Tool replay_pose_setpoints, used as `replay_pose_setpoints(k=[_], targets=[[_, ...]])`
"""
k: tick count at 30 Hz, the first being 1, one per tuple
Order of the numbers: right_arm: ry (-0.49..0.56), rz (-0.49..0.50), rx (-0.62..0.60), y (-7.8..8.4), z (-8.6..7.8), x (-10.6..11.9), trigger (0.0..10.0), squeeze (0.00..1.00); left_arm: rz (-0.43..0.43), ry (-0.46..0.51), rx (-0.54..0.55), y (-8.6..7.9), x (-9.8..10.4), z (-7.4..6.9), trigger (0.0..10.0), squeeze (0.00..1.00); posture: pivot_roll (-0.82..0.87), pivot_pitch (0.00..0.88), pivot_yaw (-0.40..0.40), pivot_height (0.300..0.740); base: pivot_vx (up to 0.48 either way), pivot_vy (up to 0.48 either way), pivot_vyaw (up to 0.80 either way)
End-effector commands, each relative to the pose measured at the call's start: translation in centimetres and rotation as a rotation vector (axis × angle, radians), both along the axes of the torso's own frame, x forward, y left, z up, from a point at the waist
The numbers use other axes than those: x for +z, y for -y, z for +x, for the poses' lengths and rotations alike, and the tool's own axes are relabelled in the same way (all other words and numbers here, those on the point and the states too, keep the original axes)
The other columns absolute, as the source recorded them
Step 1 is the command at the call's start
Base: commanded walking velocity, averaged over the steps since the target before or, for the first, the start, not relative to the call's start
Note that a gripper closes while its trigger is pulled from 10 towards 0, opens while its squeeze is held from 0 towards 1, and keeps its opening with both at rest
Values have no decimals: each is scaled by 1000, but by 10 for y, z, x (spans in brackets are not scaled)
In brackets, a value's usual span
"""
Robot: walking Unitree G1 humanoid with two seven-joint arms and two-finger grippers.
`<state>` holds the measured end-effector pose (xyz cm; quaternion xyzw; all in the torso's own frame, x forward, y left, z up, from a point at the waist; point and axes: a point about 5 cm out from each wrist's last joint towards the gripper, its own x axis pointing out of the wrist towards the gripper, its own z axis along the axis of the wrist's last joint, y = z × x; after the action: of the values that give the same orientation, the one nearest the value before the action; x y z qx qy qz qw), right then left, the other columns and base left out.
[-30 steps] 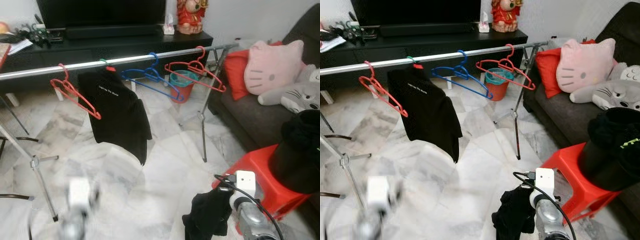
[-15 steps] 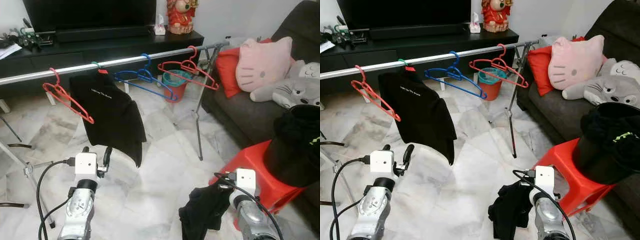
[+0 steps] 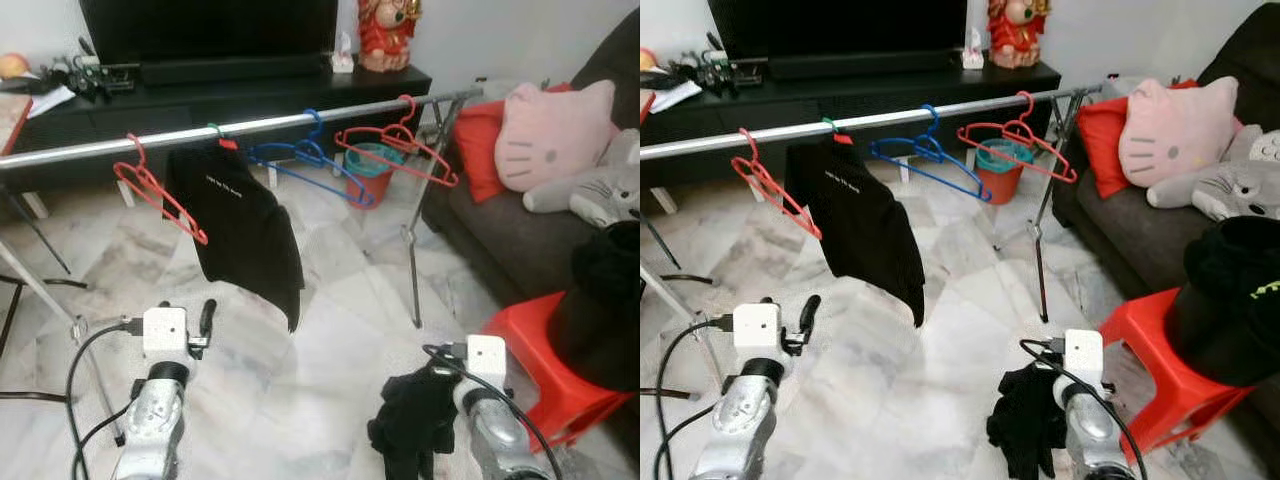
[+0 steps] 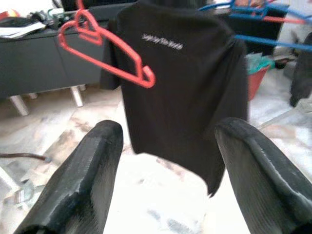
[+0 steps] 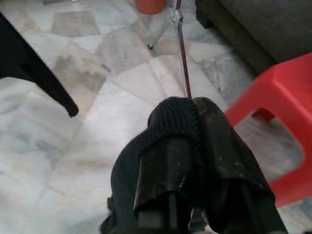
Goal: Hang hanger
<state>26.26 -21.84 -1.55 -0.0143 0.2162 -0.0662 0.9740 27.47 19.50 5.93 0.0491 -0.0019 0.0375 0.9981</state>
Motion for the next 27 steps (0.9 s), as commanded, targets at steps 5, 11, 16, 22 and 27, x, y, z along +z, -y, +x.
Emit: replay_pose_setpoints(k=[5,11,16,22,27], targets=[[44,-14,25,-2,9,9,10000,0,2,4,6,2,9,6,10000,0,-10,0,-79,740,283,0,516],[31,2,25,-2,10,8,10000,0,-32,16,29,2,13,10,10000,0,-8,0,-80,740,296,0,298],[26,5,22,-2,9,7,10000,0,-28,30,28,3,18,13,10000,0,-8,0,-85,740,305,0,0],[3,7,33,0,7,5,10000,0,-22,56,33,5,27,17,10000,0,-8,0,-90,740,304,0,0],[0,-1,44,0,5,4,10000,0,-20,57,54,3,27,16,10000,0,-8,0,-91,740,305,0,93]])
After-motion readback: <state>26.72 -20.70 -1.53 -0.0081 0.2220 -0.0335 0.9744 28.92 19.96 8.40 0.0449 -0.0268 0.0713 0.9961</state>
